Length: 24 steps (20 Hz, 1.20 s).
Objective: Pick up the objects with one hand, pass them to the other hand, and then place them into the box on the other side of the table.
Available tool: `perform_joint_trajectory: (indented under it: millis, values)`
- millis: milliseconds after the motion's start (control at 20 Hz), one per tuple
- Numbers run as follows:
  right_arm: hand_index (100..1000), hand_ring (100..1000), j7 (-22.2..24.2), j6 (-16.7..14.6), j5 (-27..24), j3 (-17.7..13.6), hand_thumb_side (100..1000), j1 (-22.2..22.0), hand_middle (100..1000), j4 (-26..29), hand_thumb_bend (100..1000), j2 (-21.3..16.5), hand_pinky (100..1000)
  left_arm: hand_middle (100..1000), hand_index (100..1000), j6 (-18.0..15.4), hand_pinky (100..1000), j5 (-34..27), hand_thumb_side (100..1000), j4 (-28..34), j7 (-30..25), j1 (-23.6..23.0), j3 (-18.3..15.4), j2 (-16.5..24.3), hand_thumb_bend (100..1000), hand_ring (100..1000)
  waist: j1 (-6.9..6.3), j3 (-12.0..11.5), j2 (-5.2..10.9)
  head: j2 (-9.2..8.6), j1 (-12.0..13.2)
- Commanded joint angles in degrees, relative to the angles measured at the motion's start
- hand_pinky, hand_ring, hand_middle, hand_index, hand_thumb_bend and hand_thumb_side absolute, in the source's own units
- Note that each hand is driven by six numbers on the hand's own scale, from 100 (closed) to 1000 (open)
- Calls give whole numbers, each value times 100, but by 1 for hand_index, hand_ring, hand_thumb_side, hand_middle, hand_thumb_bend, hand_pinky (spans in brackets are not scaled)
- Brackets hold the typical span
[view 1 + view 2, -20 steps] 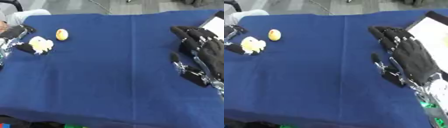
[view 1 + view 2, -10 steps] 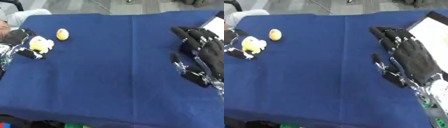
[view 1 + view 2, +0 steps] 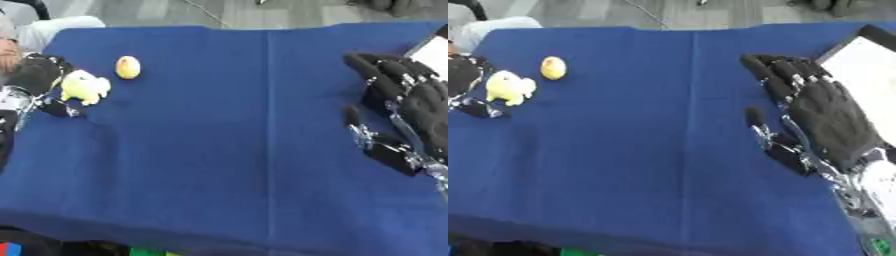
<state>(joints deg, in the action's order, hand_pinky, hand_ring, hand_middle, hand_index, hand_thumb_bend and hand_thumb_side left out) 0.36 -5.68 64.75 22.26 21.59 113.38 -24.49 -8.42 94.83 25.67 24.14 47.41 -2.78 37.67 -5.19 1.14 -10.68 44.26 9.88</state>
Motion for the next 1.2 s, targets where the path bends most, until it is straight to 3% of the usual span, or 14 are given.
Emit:
perform_joint_trajectory:
  millis: [50,400,800,1200]
  values:
    - [997,852,-20,16,-40,-61,100,31,855,122,100,-57,806,650,764,5,765,344,408,63,81,131,-257,128,722,655,9,-11,80,-15,-11]
    - [998,854,-39,30,-56,-59,100,29,855,122,100,-32,803,643,757,17,757,348,376,70,142,155,-300,60,591,644,18,11,54,-15,15]
    - [999,856,-66,54,-80,-58,100,31,855,122,100,6,801,651,762,59,759,389,403,45,70,190,-297,26,605,650,47,39,3,-15,58]
    - [1000,860,-110,69,-103,-53,102,46,855,122,100,67,796,638,751,222,755,352,371,90,225,256,-337,47,586,637,79,64,-98,-15,95]
